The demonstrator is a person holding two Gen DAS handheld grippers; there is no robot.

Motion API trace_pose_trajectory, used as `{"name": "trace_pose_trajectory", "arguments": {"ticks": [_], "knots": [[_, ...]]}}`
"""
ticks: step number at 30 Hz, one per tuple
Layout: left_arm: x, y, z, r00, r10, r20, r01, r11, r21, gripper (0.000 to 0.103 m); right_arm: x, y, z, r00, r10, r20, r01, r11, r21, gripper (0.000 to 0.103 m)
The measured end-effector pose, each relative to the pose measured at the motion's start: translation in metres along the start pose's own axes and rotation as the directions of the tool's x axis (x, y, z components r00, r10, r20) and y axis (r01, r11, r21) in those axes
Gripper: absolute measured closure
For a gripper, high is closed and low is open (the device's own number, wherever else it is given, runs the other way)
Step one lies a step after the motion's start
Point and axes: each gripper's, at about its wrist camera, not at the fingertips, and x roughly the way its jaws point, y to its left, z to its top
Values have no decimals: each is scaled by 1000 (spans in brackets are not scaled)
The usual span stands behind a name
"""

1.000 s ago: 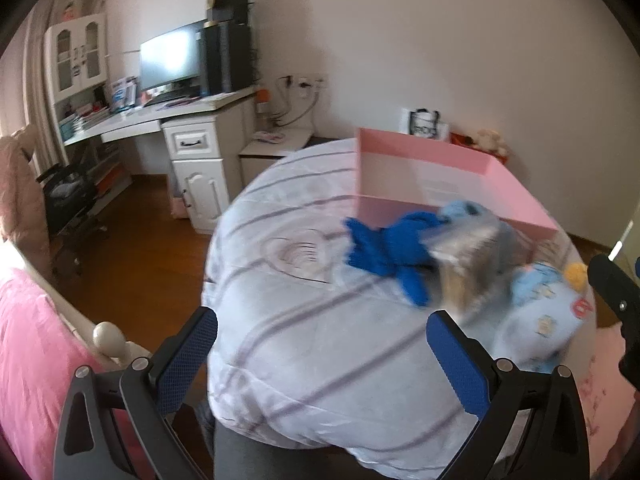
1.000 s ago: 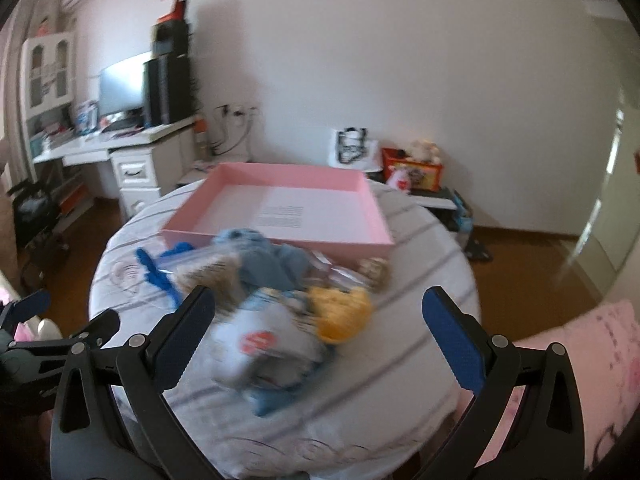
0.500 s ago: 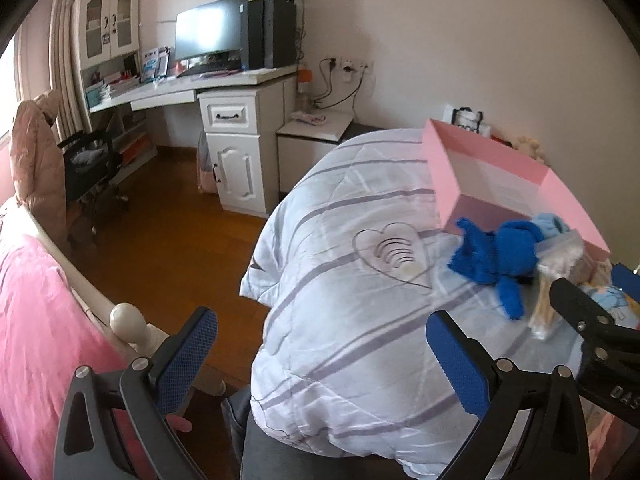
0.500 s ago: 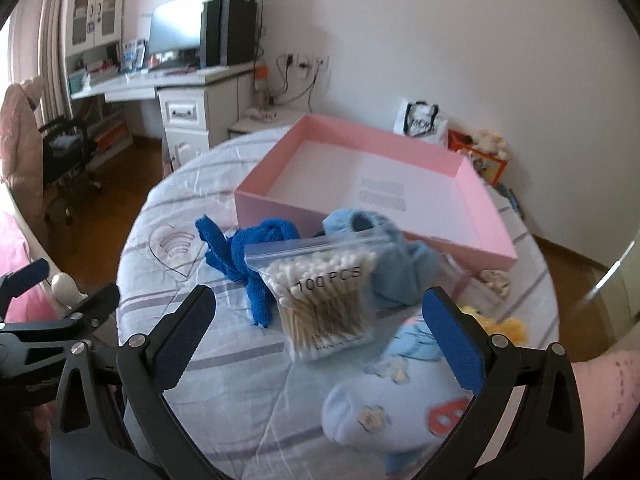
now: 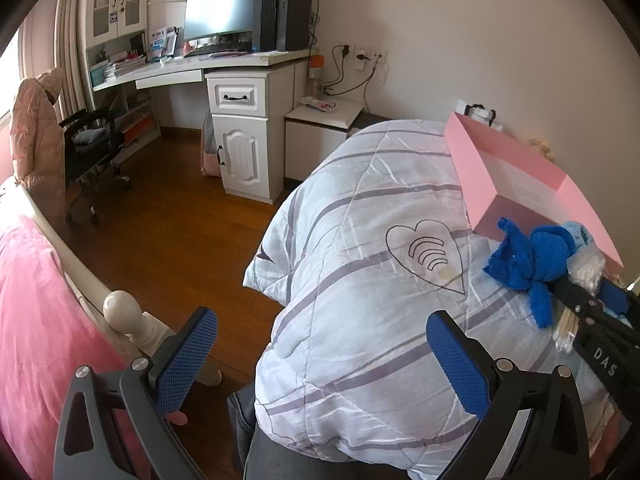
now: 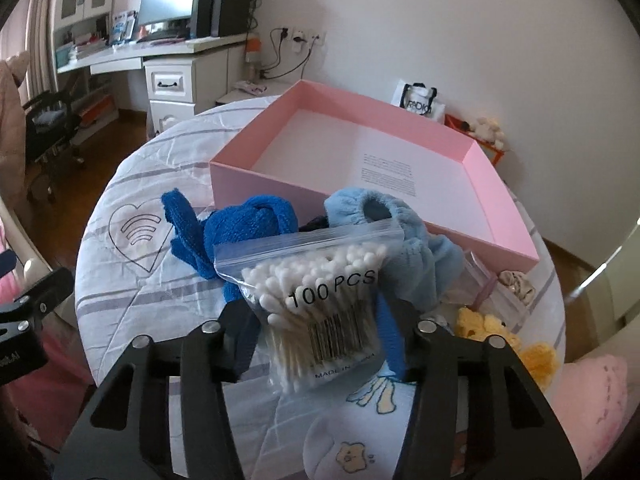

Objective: Organize soft objects
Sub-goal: 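Grasp the blue knitted toy with the left tool while the right tool grasps the cotton swab bag, then lift the blue toy with the left tool while the right tool lifts the swab bag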

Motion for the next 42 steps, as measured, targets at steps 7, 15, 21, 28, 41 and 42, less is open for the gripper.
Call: {"name": "trace_pose_trajectory", "arguments": {"ticks": [7, 15, 21, 28, 41, 42], "knots": [[-13, -10, 1, 1000, -14, 19, 14, 1000, 8, 0, -37, -15, 4, 982, 124, 145, -126, 992, 9, 62], [-38, -42, 14, 995, -61, 76, 58, 997, 47, 0, -106, -56, 5, 927, 50, 371, -82, 994, 72, 61], [-38, -81, 20, 992, -111, 51, 105, 989, 103, 0, -121, -100, -5, 910, -97, 402, 21, 982, 189, 60], [-21, -118, 29, 991, -134, -28, 137, 979, 149, 0, -94, -148, -19, 936, -162, 313, 66, 953, 295, 60], [18, -138, 46, 968, -152, -200, 173, 981, 93, 4, -47, -177, -27, 963, -131, 234, 48, 943, 330, 60], [17, -139, 47, 967, -163, -195, 184, 979, 93, 7, -44, -176, -26, 965, -127, 228, 47, 944, 328, 60]]}}
